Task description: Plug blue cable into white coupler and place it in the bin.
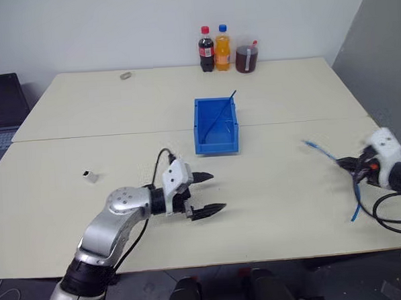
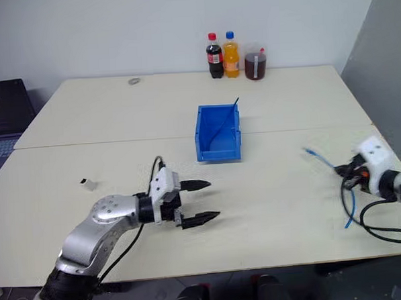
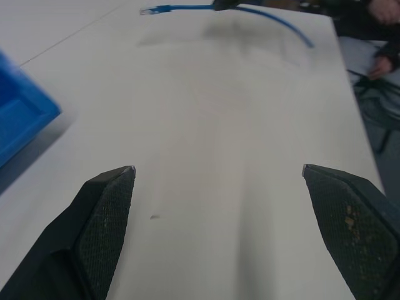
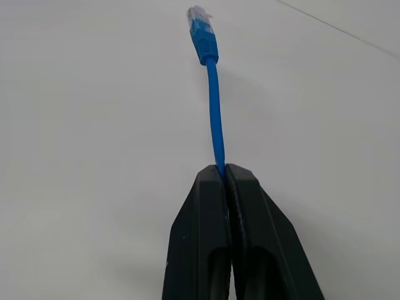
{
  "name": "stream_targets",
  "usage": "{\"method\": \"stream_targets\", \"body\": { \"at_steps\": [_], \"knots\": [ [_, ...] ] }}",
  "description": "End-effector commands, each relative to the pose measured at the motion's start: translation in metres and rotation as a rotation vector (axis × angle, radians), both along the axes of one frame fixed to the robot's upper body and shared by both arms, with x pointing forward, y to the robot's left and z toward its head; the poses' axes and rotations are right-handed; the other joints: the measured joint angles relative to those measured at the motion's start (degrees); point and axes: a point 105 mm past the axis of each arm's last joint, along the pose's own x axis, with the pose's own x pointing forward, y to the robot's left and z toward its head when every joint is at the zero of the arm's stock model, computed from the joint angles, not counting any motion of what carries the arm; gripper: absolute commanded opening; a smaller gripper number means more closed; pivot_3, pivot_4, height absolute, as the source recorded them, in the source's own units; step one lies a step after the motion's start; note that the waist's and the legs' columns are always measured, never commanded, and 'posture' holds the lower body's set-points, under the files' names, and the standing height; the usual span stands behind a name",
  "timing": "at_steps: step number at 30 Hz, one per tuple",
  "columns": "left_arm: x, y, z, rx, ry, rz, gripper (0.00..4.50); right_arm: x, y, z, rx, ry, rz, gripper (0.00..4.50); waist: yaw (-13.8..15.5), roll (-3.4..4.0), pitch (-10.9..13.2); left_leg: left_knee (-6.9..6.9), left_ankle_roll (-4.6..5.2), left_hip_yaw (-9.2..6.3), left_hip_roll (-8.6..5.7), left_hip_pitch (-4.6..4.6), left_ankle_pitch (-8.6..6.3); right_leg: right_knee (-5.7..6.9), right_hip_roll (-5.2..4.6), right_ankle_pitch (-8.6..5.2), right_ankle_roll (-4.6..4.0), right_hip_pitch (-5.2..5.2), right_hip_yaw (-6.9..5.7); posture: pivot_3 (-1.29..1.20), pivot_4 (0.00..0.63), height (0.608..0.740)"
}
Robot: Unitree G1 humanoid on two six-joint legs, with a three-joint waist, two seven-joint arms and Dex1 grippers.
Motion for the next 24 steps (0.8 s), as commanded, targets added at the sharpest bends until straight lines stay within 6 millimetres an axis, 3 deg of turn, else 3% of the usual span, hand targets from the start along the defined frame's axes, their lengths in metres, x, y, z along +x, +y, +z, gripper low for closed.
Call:
{"method": "stream_targets", "body": {
  "at_steps": [1, 7, 10, 14, 18, 24],
  "knots": [
    [-0.005, 0.023, -0.001, 0.050, -0.047, 0.063, 4.50, -0.001, 0.053, -0.003, -0.107, -0.036, 0.273, 0.01, 0.0, -0.05, 0.0, 0.00, 0.00, 0.00, 0.00, -0.01, 0.00, 0.00, -0.01, 0.00, 0.00, 0.01, -0.01, 0.00, 0.150, 0.740],
    [-0.016, 0.049, -0.018, 0.083, -0.005, 0.135, 4.50, 0.005, 0.143, -0.015, -0.052, -0.044, 0.561, 0.01, 0.2, -0.13, 0.1, 0.02, -0.01, -0.02, -0.04, -0.05, 0.00, 0.00, -0.07, 0.01, 0.00, -0.02, -0.02, 0.00, 0.150, 0.740],
    [-0.017, 0.062, -0.023, 0.083, 0.011, 0.185, 4.50, 0.007, 0.175, -0.020, -0.024, -0.035, 0.642, 0.01, 0.8, -0.14, 0.1, 0.00, -0.01, -0.05, -0.03, -0.12, 0.00, -0.01, -0.08, 0.01, -0.02, -0.10, -0.05, 0.00, 0.150, 0.740],
    [-0.016, 0.079, -0.027, 0.108, 0.016, 0.231, 4.50, 0.015, 0.194, -0.027, -0.026, -0.031, 0.672, 0.01, 1.4, -0.16, 0.1, 0.01, -0.01, -0.08, -0.06, -0.21, 0.00, 0.00, -0.11, 0.17, -0.29, -0.17, -0.09, 0.00, 0.150, 0.740],
    [-0.015, 0.089, -0.030, 0.128, 0.021, 0.252, 4.50, 0.019, 0.199, -0.038, -0.067, -0.024, 0.695, 0.01, 1.4, -0.16, 0.1, 0.01, -0.01, -0.08, -0.09, -0.22, 0.00, -0.01, -0.14, 0.18, -0.30, -0.18, -0.10, 0.00, 0.150, 0.740],
    [-0.008, 0.095, -0.032, 0.140, 0.016, 0.257, 4.50, 0.020, 0.198, -0.039, -0.087, -0.045, 0.715, 1.56, 1.2, -0.15, 0.1, 0.00, -0.01, -0.06, -0.03, -0.21, 0.00, 0.04, -0.09, 0.21, -0.35, -0.24, -0.10, 0.00, 0.150, 0.740]
  ]
}}
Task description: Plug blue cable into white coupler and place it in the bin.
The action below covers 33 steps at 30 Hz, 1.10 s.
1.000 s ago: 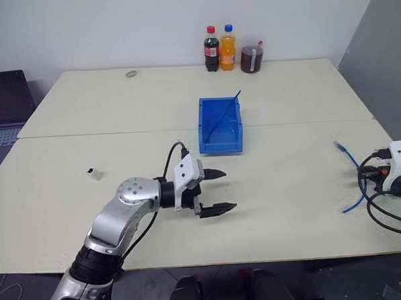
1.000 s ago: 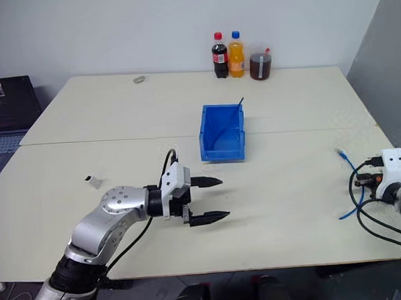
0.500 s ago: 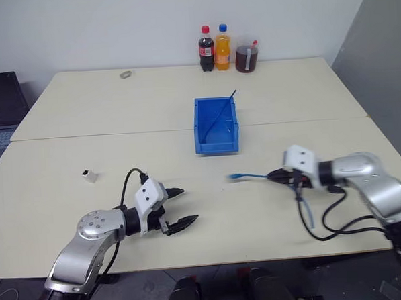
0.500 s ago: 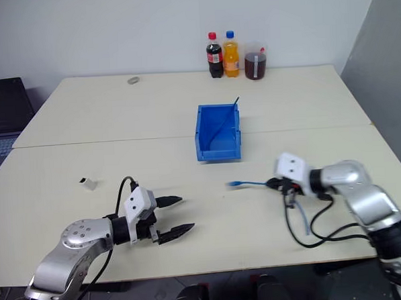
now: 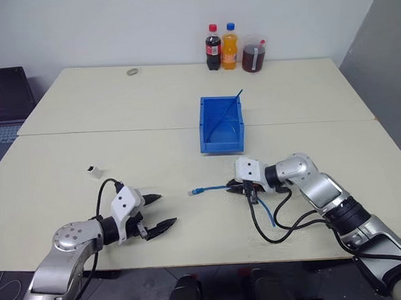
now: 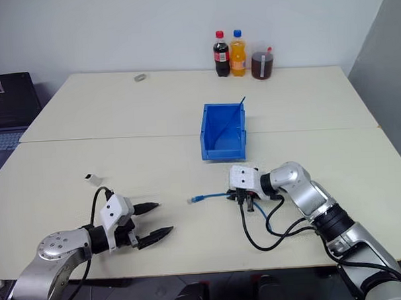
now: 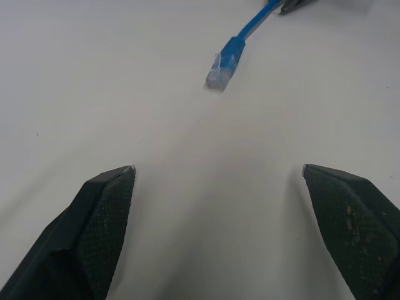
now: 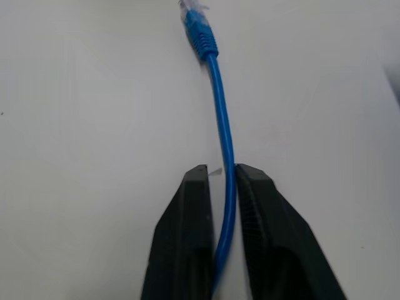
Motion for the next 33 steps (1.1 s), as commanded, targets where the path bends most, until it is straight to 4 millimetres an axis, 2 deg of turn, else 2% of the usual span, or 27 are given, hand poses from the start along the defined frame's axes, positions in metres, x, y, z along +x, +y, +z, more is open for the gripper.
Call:
{"method": "stream_targets", "body": {
  "at_steps": [1, 4, 8, 12, 22, 25, 27, 33],
  "knots": [
    [0.008, 0.003, 0.009, 0.023, -0.048, -0.019, 4.50, 0.000, 0.001, 0.014, 0.008, -0.048, 0.044, 1.85, 0.0, 0.00, 0.0, 0.00, 0.00, -0.01, 0.01, 0.00, 0.00, 0.00, 0.02, 0.01, -0.01, 0.00, -0.02, 0.00, 0.150, 0.740],
    [0.013, 0.000, 0.009, 0.026, -0.055, -0.041, 4.50, -0.005, -0.008, 0.019, -0.001, -0.032, 0.063, 2.65, 0.1, 0.00, 0.0, 0.00, 0.00, -0.01, 0.01, 0.00, 0.00, 0.01, 0.02, 0.01, -0.02, 0.00, -0.01, 0.00, 0.150, 0.740],
    [0.023, -0.005, 0.011, 0.038, -0.054, -0.060, 4.50, -0.028, -0.028, 0.032, 0.017, 0.060, 0.097, 3.68, 0.3, 0.00, 0.0, 0.01, 0.00, -0.02, -0.03, -0.06, 0.00, -0.01, -0.01, 0.02, -0.02, -0.01, -0.02, 0.00, 0.150, 0.740],
    [0.032, -0.014, 0.006, 0.063, -0.045, -0.095, 4.50, -0.038, -0.037, 0.042, 0.075, 0.052, 0.007, 3.68, 0.1, -0.01, 0.0, 0.00, 0.01, -0.04, -0.03, -0.07, 0.00, -0.01, -0.01, 0.02, -0.02, -0.01, -0.04, 0.00, 0.150, 0.740],
    [0.051, -0.045, -0.011, 0.113, -0.028, -0.183, 4.50, -0.056, -0.036, 0.047, 0.200, 0.078, -0.152, 3.68, 0.1, -0.03, 0.0, 0.03, 0.00, -0.01, -0.04, -0.02, 0.00, 0.05, 0.01, 0.03, 0.01, 0.02, -0.01, 0.00, 0.150, 0.740],
    [0.051, -0.049, -0.015, 0.126, -0.021, -0.214, 4.03, -0.058, -0.040, 0.047, 0.206, 0.078, -0.184, 3.69, 0.5, -0.03, 0.0, 0.08, 0.00, -0.05, -0.10, -0.02, 0.00, 0.02, -0.04, 0.04, 0.03, 0.09, -0.05, 0.00, 0.150, 0.740],
    [0.050, -0.053, -0.017, 0.117, -0.013, -0.231, 3.52, -0.057, -0.042, 0.048, 0.214, 0.076, -0.213, 3.69, 0.4, -0.02, 0.0, 0.09, 0.00, -0.03, -0.11, 0.04, 0.00, 0.02, -0.05, 0.05, 0.06, 0.15, -0.02, 0.00, 0.150, 0.740],
    [0.044, -0.062, -0.028, 0.119, 0.028, -0.275, 2.38, -0.058, -0.046, 0.048, 0.231, 0.085, -0.256, 3.69, 0.5, -0.01, -0.1, 0.10, 0.01, -0.07, -0.10, 0.19, 0.01, 0.01, -0.05, -0.08, 0.33, 0.33, -0.05, 0.00, 0.150, 0.740]
  ]
}}
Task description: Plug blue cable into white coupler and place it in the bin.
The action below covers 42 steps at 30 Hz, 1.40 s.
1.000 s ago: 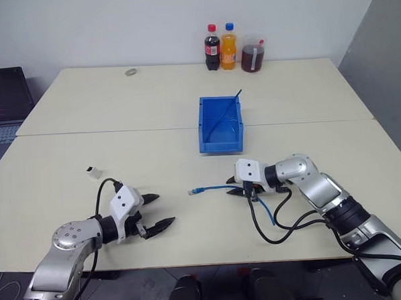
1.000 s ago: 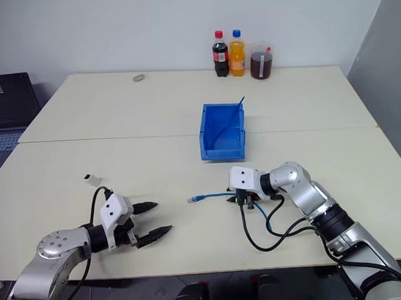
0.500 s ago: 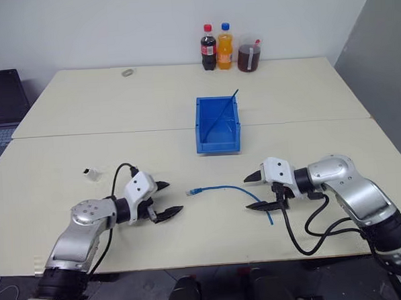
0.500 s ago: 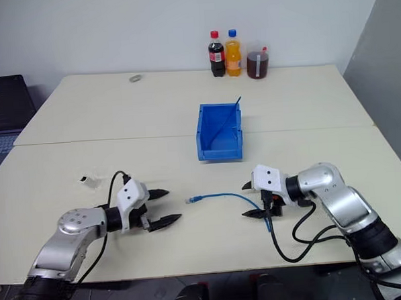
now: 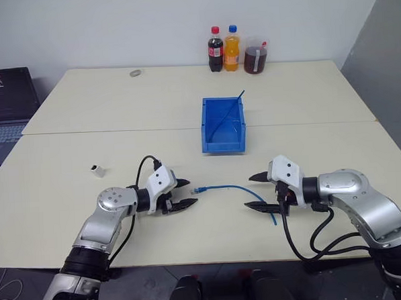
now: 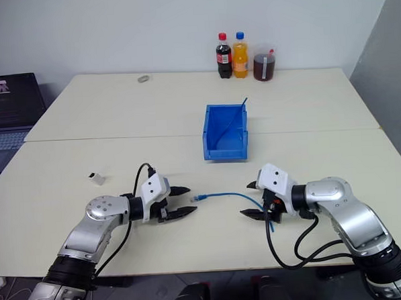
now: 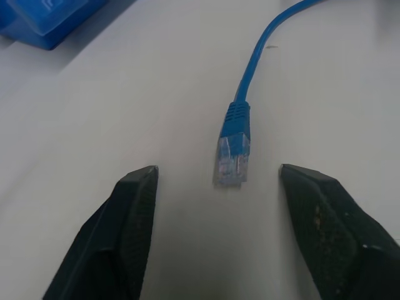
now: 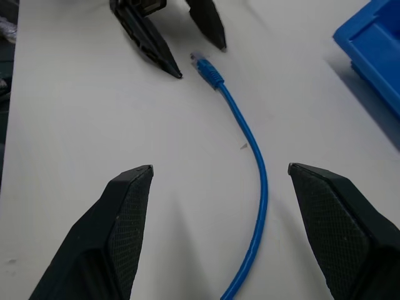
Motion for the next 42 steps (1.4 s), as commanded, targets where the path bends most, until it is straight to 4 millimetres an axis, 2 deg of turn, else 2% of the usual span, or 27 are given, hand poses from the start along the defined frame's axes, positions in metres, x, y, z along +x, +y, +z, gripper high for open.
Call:
{"method": "stream_targets", "body": {
  "at_steps": [1, 8, 10, 14, 20, 25, 27, 31, 37, 42],
  "knots": [
    [-0.009, -0.004, -0.025, 0.059, 0.086, -0.027, 2.14, -0.003, -0.001, 0.010, 0.014, -0.037, -0.007, 3.69, 0.0, 0.02, 0.0, 0.00, 0.00, 0.00, -0.01, 0.00, 0.00, 0.00, 0.00, 0.00, 0.00, 0.01, 0.00, 0.00, 0.150, 0.740],
    [-0.012, -0.002, -0.029, 0.040, 0.118, -0.022, 0.58, -0.004, -0.001, 0.016, 0.062, -0.057, -0.035, 3.69, -0.1, 0.07, -0.1, 0.02, 0.00, 0.01, 0.00, 0.03, 0.00, 0.00, 0.01, 0.01, 0.04, 0.02, 0.01, 0.00, 0.150, 0.740],
    [-0.013, -0.002, -0.027, 0.021, 0.121, -0.020, 0.26, -0.004, 0.000, 0.017, 0.085, -0.048, -0.049, 3.69, -0.1, 0.08, -0.1, 0.02, 0.01, 0.01, 0.01, 0.04, 0.00, 0.00, 0.01, 0.00, 0.05, 0.02, 0.01, 0.00, 0.150, 0.740],
    [-0.016, -0.002, -0.009, -0.076, 0.122, -0.004, 0.25, -0.012, 0.007, 0.018, 0.158, -0.014, -0.041, 3.69, -0.3, 0.07, -0.1, 0.02, 0.01, 0.01, 0.03, 0.03, 0.00, 0.00, 0.02, 0.00, 0.04, 0.01, 0.02, 0.00, 0.150, 0.740],
    [-0.025, -0.022, 0.037, -0.340, 0.147, -0.011, 0.25, -0.025, 0.022, 0.016, 0.341, 0.079, -0.056, 3.69, -0.5, 0.04, 0.0, -0.01, 0.01, 0.02, 0.07, -0.10, 0.00, -0.02, 0.04, 0.00, 0.03, -0.11, 0.04, 0.00, 0.150, 0.740],
    [-0.022, -0.040, 0.083, -0.586, 0.175, -0.003, 0.25, -0.022, 0.031, 0.023, 0.510, 0.153, -0.108, 3.69, -0.4, 0.02, 0.0, 0.01, 0.00, -0.04, 0.08, -0.09, 0.00, 0.01, 0.05, 0.00, 0.04, -0.09, 0.00, 0.00, 0.150, 0.740],
    [-0.022, -0.043, 0.093, -0.638, 0.191, -0.008, 0.25, -0.021, 0.033, 0.024, 0.532, 0.179, -0.118, 3.69, -0.4, 0.01, 0.0, 0.02, 0.00, -0.05, 0.08, -0.10, 0.00, 0.02, 0.05, 0.00, 0.04, -0.09, 0.00, 0.00, 0.150, 0.740],
    [-0.027, -0.047, 0.102, -0.681, 0.237, -0.030, 0.25, -0.012, 0.035, 0.035, 0.646, 0.224, -0.153, 3.69, -0.7, 0.01, 0.0, 0.01, 0.00, -0.01, 0.07, -0.07, 0.00, 0.01, 0.07, 0.00, 0.04, -0.09, 0.04, 0.00, 0.150, 0.740],
    [-0.033, -0.050, 0.103, -0.687, 0.270, -0.048, 0.25, -0.002, 0.045, 0.058, 0.814, 0.295, -0.132, 3.69, -0.7, 0.02, 0.0, 0.00, 0.00, 0.01, 0.11, -0.07, 0.00, 0.02, 0.11, 0.01, 0.02, -0.13, 0.07, 0.00, 0.150, 0.740],
    [-0.033, -0.050, 0.103, -0.690, 0.279, -0.044, 0.25, 0.004, 0.055, 0.064, 0.817, 0.313, -0.103, 3.69, -0.5, 0.02, 0.0, 0.00, 0.00, 0.01, 0.09, -0.10, 0.00, -0.01, 0.10, 0.04, -0.04, -0.14, 0.07, 0.00, 0.150, 0.740]
  ]
}}
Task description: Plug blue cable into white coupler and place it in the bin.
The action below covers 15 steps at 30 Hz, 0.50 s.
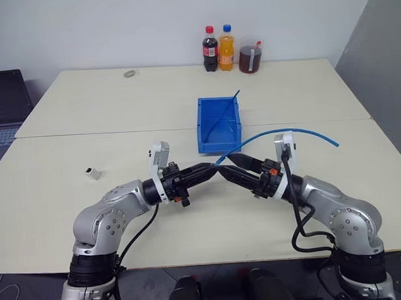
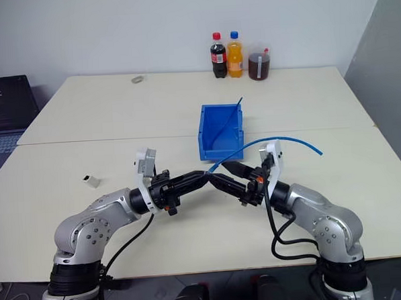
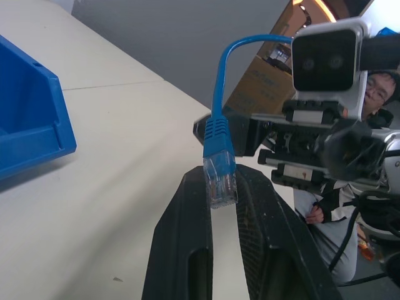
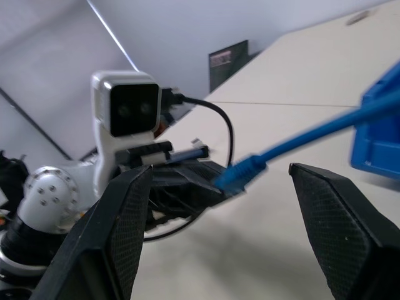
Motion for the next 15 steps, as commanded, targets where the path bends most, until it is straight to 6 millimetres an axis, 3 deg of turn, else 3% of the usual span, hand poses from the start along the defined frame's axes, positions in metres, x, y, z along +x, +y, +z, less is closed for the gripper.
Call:
{"method": "stream_targets", "body": {
  "at_steps": [1, 7, 15],
  "knots": [
    [-0.004, -0.001, 0.012, -0.013, -0.042, -0.011, 0.25, 0.000, 0.006, 0.010, 0.035, -0.013, 0.036, 3.69, 0.0, 0.00, 0.0, 0.00, 0.00, 0.00, 0.00, 0.00, 0.00, -0.01, 0.00, 0.00, 0.00, 0.00, -0.01, 0.00, 0.150, 0.740],
    [-0.005, -0.001, 0.012, -0.014, -0.043, -0.008, 0.25, 0.000, 0.015, 0.008, 0.031, 0.001, 0.084, 3.69, 0.0, 0.00, 0.0, -0.01, 0.00, 0.01, 0.00, -0.02, 0.00, 0.00, 0.00, 0.01, -0.02, -0.04, 0.00, 0.00, 0.150, 0.740],
    [-0.007, 0.000, 0.010, 0.000, -0.044, -0.015, 0.25, -0.001, 0.021, 0.010, 0.052, 0.021, 0.122, 2.07, 0.0, 0.01, 0.0, -0.02, 0.00, 0.02, 0.00, -0.05, 0.00, 0.00, 0.00, -0.01, 0.00, -0.08, 0.01, 0.00, 0.150, 0.740]
  ]
}}
